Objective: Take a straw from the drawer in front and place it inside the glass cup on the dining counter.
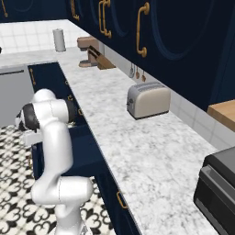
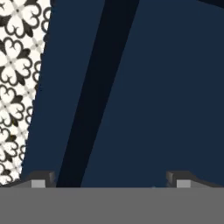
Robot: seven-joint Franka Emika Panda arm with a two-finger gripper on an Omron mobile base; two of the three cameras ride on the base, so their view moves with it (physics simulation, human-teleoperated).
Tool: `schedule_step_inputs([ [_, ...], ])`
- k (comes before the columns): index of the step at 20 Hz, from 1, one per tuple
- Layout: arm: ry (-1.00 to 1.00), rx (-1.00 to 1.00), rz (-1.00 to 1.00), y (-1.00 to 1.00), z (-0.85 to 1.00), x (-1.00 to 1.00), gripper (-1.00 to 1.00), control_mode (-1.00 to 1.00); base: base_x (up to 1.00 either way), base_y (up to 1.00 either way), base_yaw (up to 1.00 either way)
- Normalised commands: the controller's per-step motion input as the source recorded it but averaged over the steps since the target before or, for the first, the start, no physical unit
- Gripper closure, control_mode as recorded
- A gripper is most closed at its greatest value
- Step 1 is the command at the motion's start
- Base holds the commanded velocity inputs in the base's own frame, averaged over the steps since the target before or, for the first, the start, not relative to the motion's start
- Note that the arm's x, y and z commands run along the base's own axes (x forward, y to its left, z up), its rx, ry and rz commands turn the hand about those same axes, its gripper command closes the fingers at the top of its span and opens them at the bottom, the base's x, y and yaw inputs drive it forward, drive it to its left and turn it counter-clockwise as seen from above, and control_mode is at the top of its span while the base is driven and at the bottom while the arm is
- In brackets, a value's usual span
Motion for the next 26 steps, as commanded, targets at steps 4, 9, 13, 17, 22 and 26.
schedule_step_inputs([
  [4, 0.06, 0.02, 0.01, 0.99, -0.79, -0.87, -1.00, -1.00, 0.00, 0.00, 0.00],
  [9, -0.05, 0.00, 0.00, 0.80, -0.45, -0.94, -1.00, -1.00, 0.00, 0.00, 0.00],
  [13, -0.26, -0.06, -0.15, -0.68, 0.00, -0.11, -1.00, -1.00, 0.00, 0.00, 0.00],
  [17, -0.26, -0.03, -0.15, -1.00, 0.00, 0.00, -1.00, -1.00, 0.00, 0.00, 0.00],
  [22, -0.08, 0.00, -0.06, -0.92, -0.13, -0.14, -1.00, -1.00, 0.00, 0.00, 0.00],
  [26, 0.07, 0.01, 0.00, -0.31, -0.58, 0.00, -1.00, -1.00, 0.00, 0.00, 0.00],
])
